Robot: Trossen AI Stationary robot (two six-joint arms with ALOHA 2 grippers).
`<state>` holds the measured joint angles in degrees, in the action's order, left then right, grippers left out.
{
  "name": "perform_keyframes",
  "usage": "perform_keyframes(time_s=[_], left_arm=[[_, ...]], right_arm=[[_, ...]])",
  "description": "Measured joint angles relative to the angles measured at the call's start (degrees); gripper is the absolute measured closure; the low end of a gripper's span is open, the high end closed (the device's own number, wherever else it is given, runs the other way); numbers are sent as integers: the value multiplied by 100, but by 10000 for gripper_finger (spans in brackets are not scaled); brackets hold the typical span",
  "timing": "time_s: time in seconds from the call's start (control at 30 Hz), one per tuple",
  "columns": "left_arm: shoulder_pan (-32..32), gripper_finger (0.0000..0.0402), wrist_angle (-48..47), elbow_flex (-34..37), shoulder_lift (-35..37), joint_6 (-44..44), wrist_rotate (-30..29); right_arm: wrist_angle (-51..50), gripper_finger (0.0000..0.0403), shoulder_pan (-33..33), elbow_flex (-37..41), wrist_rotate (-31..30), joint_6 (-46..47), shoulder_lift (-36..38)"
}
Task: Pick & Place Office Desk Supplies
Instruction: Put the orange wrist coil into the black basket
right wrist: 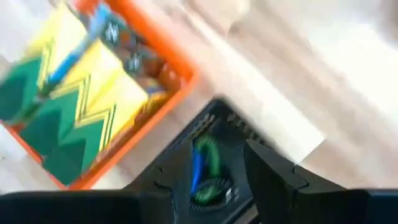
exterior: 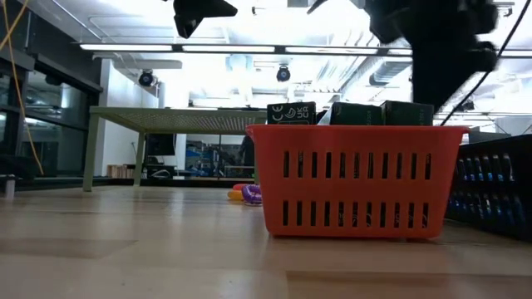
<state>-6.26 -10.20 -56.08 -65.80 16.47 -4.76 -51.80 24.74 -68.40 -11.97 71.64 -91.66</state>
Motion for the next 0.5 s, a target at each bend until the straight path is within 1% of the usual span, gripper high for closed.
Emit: perform_keyframes(time_s=[0.13, 0.27, 0.5], left_arm=[[-1, 249, 0, 0, 0, 0, -1], [-2, 249, 0, -2, -2, 0, -2], [0, 249, 0, -1, -1, 0, -2]], right_arm=[[-52, 273, -365, 0, -143, -668, 225], [-20, 273, -673, 0, -157, -1198, 342], [105, 273, -806, 0, -160, -1739, 339]])
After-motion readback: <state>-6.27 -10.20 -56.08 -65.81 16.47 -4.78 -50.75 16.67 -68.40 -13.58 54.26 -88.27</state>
